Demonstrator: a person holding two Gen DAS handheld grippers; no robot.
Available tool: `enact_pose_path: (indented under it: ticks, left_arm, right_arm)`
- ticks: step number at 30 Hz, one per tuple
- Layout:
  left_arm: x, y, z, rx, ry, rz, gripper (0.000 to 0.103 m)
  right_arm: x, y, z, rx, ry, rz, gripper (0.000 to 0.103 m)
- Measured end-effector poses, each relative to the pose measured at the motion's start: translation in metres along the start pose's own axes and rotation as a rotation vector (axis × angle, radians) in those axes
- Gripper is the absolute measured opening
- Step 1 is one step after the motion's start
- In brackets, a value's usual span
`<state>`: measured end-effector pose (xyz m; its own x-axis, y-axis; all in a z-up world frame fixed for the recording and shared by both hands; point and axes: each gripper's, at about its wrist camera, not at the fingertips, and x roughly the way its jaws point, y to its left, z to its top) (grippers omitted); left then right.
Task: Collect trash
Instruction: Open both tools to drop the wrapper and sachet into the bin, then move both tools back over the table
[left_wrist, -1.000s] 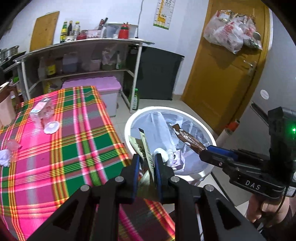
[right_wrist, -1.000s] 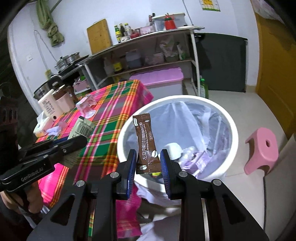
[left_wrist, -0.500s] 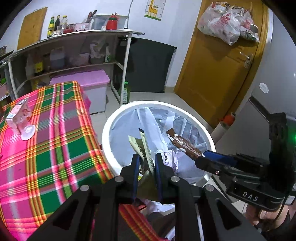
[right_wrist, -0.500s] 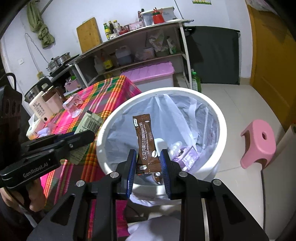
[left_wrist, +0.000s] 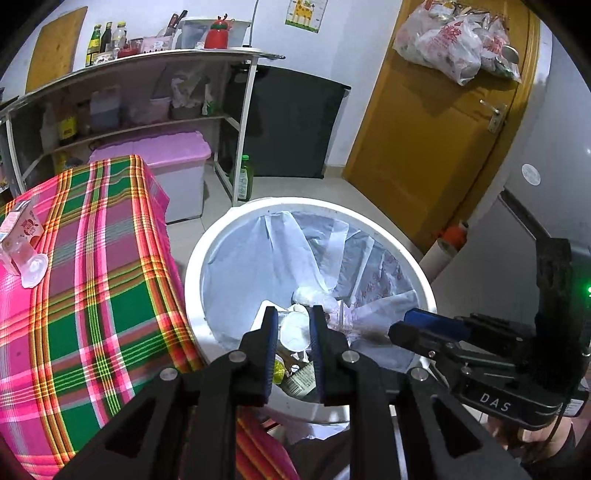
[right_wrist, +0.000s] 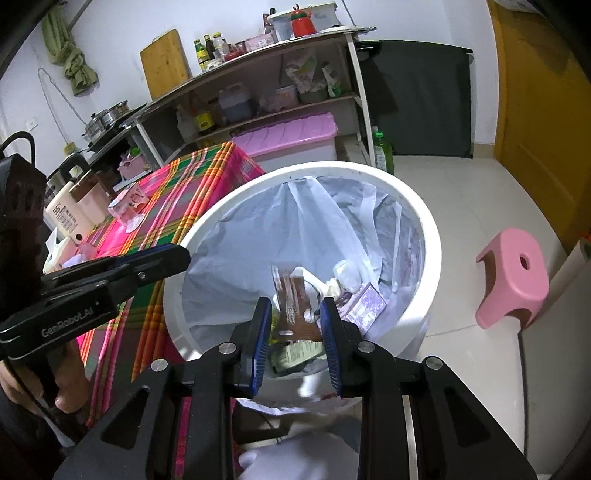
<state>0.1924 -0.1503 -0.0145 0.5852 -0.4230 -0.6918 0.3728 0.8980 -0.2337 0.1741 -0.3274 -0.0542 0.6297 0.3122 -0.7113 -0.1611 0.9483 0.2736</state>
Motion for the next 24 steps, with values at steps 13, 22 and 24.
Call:
enact_pose_path:
  ticks: [13, 22, 24]
  left_arm:
    - [-0.02, 0.005, -0.004, -0.018, -0.035, 0.012, 0.02]
    - [-0.045, 0.018, -0.015, -0.047, -0.068, 0.043, 0.02]
    - [-0.049, 0.021, -0.018, -0.052, -0.073, 0.05, 0.02]
  right_arm:
    - [-0.019, 0.009, 0.002, -0.017, -0.043, -0.004, 0.033]
    - [-0.034, 0.027, -0.001, -0.041, -0.063, 0.012, 0.033]
    - [-0.036, 0.035, -0.003, -0.055, -0.063, 0.022, 0.033]
